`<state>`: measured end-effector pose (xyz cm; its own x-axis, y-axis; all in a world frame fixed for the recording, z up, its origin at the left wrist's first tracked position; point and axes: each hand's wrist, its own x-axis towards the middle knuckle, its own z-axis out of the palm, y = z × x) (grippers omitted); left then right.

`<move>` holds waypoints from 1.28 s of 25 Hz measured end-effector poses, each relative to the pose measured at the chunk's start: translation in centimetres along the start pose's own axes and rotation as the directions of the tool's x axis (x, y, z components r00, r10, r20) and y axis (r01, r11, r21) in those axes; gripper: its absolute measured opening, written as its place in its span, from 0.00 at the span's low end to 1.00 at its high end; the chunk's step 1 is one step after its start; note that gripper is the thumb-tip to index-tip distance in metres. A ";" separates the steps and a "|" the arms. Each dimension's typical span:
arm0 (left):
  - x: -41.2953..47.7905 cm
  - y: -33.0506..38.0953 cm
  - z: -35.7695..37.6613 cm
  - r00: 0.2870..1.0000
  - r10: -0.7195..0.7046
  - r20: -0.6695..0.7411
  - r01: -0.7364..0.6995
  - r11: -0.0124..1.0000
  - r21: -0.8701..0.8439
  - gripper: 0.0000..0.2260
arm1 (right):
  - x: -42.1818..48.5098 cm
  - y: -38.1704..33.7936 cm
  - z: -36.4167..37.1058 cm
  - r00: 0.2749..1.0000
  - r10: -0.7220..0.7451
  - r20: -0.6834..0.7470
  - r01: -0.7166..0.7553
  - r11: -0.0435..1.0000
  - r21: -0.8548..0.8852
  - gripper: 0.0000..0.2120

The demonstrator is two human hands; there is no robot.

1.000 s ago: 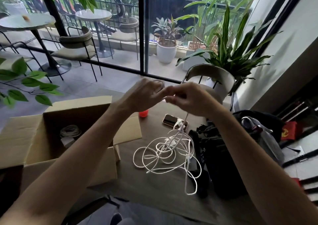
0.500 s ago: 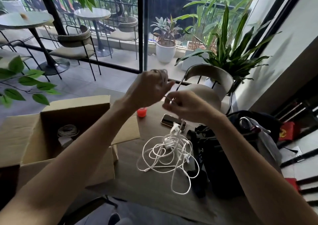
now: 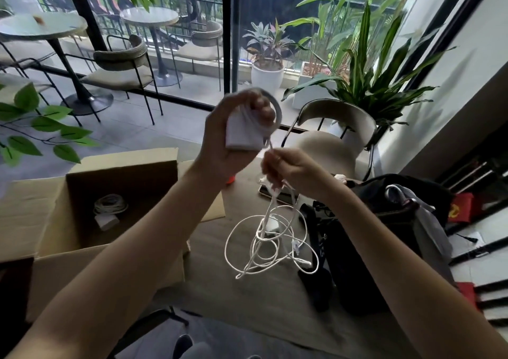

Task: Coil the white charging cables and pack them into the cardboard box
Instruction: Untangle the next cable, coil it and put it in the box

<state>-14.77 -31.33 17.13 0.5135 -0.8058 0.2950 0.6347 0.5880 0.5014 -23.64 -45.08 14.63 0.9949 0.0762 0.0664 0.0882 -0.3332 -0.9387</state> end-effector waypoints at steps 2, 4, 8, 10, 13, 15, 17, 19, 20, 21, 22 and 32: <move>1.0 0.3 -0.1 0.945 0.300 -0.133 -0.180 0.813 0.553 0.07 | -0.2 -0.2 0.0 0.989 0.042 0.142 -0.021 0.989 -0.149 0.10; 1.0 0.0 -0.7 0.868 0.484 0.113 -0.140 0.021 0.990 0.05 | 0.1 -1.0 -1.1 0.991 0.036 0.130 0.007 0.949 -0.316 0.05; 0.7 -0.2 -0.9 0.953 0.201 0.227 -0.065 -0.597 0.799 0.11 | 0.8 -1.7 -2.8 0.992 -0.124 -0.008 0.098 0.823 -0.559 0.12; 1.1 0.8 -0.6 0.992 0.119 0.043 0.033 -0.570 0.821 0.14 | 0.6 -1.1 -2.5 0.979 -0.201 -0.007 0.159 0.797 -0.583 0.08; 1.4 1.9 -0.7 0.911 -0.137 -0.389 0.273 -0.506 0.818 0.13 | 0.5 0.3 -2.0 0.950 -0.313 -0.016 0.226 0.720 -0.656 0.06; 1.4 2.0 -1.3 0.771 -0.282 -0.571 0.315 -0.610 0.727 0.11 | 0.4 1.4 -1.7 0.946 -0.324 0.005 0.218 0.625 -0.750 0.04; 0.7 2.2 -2.0 0.687 -0.415 -0.597 0.300 -0.587 0.752 0.10 | 0.1 2.2 -1.5 0.954 -0.299 0.020 0.196 0.571 -0.797 0.03; -0.4 2.5 -3.5 0.671 -0.574 -0.470 0.407 -0.245 0.880 0.09 | -0.3 2.8 -1.6 0.962 -0.274 0.017 0.198 0.653 -0.731 0.03; -1.2 2.6 -4.2 0.702 -0.599 -0.384 0.458 -0.032 0.888 0.09 | -0.5 2.9 -1.7 0.967 -0.257 0.004 0.194 0.722 -0.665 0.03; -2.0 2.6 -4.8 0.747 -0.591 -0.305 0.478 0.158 0.864 0.09 | -0.6 2.9 -1.7 0.974 -0.226 -0.007 0.176 0.776 -0.606 0.04; -2.5 2.6 -5.4 0.791 -0.559 -0.250 0.472 0.298 0.830 0.11 | -0.6 3.0 -1.7 0.982 -0.187 -0.012 0.148 0.812 -0.564 0.05; -3.8 2.3 -8.0 0.965 -0.128 -0.228 0.257 0.610 0.749 0.08 | -0.6 2.1 -3.0 0.995 0.027 0.096 -0.010 0.986 -0.169 0.06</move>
<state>-10.65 -26.38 10.59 0.5461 -0.8370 0.0356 0.0867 0.0987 0.9913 -23.93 -48.67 13.61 0.9876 0.1567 0.0084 0.0849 -0.4882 -0.8686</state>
